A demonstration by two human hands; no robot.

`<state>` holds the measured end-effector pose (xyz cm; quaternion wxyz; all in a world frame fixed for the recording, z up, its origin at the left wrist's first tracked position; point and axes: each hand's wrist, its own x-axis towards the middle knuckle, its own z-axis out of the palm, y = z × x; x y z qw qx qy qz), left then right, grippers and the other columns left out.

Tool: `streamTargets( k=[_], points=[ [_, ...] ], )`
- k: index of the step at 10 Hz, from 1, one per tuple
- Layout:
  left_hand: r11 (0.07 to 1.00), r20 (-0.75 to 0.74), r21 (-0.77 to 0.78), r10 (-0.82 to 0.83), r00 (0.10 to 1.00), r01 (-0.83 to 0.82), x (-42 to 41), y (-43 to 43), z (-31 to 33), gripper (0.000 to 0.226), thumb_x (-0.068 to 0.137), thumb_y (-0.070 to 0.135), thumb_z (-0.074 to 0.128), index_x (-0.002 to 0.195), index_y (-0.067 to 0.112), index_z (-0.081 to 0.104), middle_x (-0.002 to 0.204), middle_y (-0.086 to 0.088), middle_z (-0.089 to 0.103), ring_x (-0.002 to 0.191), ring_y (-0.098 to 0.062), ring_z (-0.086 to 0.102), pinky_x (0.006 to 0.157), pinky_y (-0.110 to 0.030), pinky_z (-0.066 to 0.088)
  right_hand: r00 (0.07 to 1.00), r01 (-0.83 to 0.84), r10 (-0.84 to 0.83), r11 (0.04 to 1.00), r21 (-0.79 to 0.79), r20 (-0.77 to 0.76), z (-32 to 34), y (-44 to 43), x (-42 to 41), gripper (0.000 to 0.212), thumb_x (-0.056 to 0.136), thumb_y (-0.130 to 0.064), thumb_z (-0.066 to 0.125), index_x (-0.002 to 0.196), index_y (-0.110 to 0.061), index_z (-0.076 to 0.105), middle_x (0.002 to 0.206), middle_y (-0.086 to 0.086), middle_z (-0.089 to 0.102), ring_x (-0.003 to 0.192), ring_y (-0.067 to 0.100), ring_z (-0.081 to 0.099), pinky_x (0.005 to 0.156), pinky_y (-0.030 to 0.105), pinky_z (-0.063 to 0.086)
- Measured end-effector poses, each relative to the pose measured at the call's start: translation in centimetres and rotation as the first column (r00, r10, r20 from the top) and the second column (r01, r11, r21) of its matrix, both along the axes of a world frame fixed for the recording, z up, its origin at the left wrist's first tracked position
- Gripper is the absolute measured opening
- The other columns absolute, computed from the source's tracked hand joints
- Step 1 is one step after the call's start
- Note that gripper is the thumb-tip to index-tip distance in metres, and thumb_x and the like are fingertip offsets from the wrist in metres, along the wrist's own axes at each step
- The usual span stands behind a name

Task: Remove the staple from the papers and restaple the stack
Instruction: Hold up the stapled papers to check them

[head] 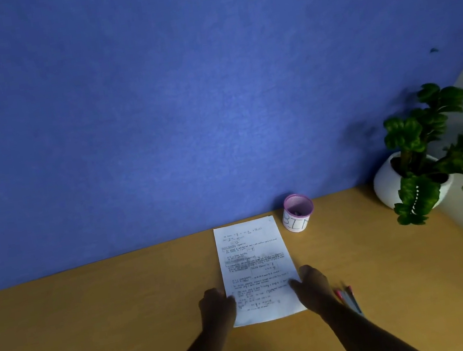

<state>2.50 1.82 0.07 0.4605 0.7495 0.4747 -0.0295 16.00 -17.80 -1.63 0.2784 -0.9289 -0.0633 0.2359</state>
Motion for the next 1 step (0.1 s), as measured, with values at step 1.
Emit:
streamTargets(
  k=[1],
  points=[
    [0.995, -0.038, 0.076, -0.057, 0.998, 0.059, 0.38, 0.40, 0.33, 0.008, 0.091, 0.013, 0.059, 0.084, 0.012, 0.061, 0.090, -0.004, 0.072, 0.073, -0.019, 0.071, 0.054, -0.025, 0.060, 0.999, 0.008, -0.007, 1.000, -0.030, 0.036, 1.07, 0.33, 0.64, 0.053, 0.101, -0.038, 0.064, 0.142, -0.008, 0.054, 0.135, 0.010, 0.066, 0.118, 0.026, 0.065, 0.089, 0.035, 0.061]
  ],
)
